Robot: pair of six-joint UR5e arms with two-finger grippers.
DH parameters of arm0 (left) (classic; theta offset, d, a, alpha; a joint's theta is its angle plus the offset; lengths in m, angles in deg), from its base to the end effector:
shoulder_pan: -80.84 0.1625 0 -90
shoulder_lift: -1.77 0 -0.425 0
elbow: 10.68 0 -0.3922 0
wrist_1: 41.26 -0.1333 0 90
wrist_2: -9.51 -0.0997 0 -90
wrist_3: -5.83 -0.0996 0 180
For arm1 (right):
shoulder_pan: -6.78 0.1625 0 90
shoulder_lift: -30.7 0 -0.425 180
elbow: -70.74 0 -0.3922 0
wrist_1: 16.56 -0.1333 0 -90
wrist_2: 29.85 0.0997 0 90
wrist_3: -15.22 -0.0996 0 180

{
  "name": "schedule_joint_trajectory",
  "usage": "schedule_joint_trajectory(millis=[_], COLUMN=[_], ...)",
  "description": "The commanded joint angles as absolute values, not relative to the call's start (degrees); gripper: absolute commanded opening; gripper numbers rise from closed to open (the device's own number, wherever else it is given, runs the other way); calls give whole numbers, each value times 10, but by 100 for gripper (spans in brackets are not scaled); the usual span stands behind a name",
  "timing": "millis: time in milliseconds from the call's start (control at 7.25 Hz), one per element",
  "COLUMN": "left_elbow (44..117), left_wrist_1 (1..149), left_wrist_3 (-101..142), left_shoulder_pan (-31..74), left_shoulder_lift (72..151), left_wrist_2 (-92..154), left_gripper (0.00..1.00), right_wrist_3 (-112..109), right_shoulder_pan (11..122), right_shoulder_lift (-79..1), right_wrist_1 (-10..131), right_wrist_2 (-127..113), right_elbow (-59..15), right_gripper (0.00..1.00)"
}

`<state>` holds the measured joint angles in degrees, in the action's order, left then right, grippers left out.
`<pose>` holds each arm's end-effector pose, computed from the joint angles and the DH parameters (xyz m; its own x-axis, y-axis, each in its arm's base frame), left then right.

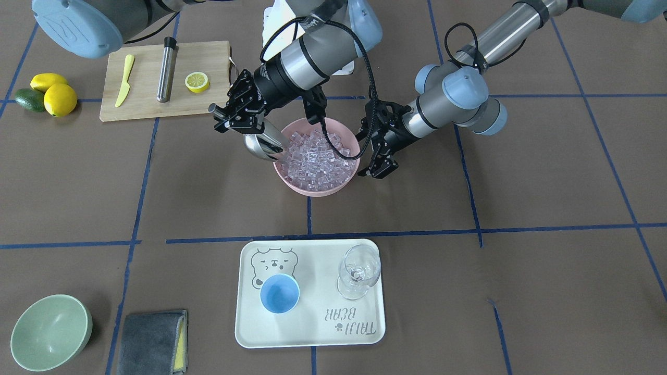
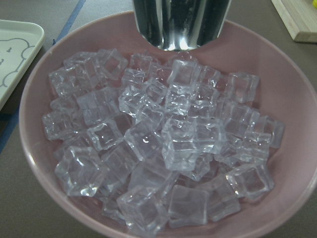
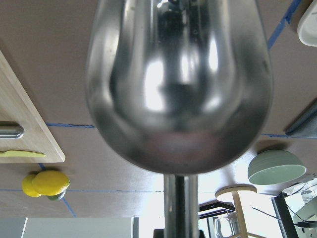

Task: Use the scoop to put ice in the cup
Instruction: 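Swing the right arm over and dip the scoop into the ice cubes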

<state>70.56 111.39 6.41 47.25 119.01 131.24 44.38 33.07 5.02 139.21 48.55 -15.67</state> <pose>0.5097 -0.4356 0.3306 0.0390 0.9951 -0.0911 -0.1281 0.0954 0.9872 -0.5288 -0.4322 0.1105 -0.0701 -0.9888 -0.1321 0.9836 -0.0465 -0.1743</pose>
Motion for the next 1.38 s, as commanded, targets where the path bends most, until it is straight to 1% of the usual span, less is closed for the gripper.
schedule_joint_trajectory(millis=[0, 552, 1241], left_elbow=[705, 703, 702], left_wrist_1=[1114, 1121, 1121], left_wrist_3=[64, 64, 63], left_shoulder_pan=[473, 473, 473], left_shoulder_lift=[1190, 1189, 1189], left_wrist_2=[1312, 1312, 1312], left_gripper=[100, 100, 100], right_wrist_3=[442, 427, 428], right_shoulder_pan=[330, 310, 309], right_shoulder_lift=[48, 42, -3], right_wrist_1=[1368, 1337, 1242], right_wrist_2=[485, 486, 487], right_elbow=[-141, -138, -147], right_gripper=[0, 0, 0])
